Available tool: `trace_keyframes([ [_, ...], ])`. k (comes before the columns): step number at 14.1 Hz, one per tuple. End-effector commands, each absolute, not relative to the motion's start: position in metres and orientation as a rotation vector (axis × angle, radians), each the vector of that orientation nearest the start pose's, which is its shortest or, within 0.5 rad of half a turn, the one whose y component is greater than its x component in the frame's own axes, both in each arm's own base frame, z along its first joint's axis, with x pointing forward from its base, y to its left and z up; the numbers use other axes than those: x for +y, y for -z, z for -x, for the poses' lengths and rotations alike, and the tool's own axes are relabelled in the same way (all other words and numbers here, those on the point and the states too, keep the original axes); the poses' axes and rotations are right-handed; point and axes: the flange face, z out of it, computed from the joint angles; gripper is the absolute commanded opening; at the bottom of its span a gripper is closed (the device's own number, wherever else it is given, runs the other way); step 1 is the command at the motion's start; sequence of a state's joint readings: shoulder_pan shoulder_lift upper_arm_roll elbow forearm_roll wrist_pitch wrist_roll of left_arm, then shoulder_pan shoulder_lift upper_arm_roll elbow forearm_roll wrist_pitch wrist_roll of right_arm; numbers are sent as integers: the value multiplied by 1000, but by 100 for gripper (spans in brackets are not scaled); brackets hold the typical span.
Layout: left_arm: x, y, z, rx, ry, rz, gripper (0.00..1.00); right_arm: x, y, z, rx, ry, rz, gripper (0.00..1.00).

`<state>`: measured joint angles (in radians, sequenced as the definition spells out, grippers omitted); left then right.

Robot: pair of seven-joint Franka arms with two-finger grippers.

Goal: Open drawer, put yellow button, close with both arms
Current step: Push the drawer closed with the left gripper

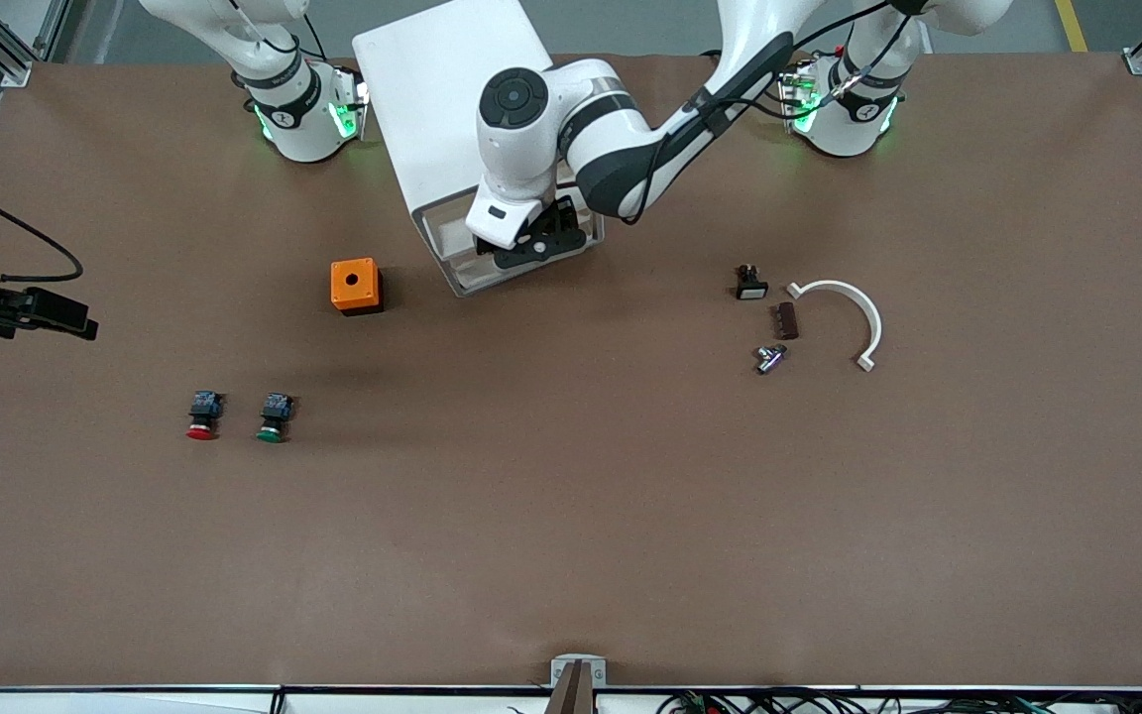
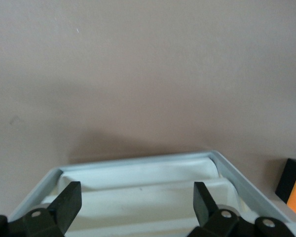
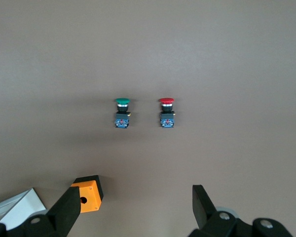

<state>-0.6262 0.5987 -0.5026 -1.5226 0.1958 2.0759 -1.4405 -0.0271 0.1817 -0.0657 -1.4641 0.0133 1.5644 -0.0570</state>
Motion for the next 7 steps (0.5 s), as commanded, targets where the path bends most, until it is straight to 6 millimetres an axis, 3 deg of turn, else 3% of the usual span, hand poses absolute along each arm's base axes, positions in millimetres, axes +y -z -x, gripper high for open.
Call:
trace_keyframes([
  [1, -613, -340, -338, -486, -144, 3167, 100, -55, -580, -596, 33, -115, 3149, 100],
  [7, -623, -339, -324, -560, -249, 3176, 100, -51, -597, -599, 45, -59, 3151, 100],
])
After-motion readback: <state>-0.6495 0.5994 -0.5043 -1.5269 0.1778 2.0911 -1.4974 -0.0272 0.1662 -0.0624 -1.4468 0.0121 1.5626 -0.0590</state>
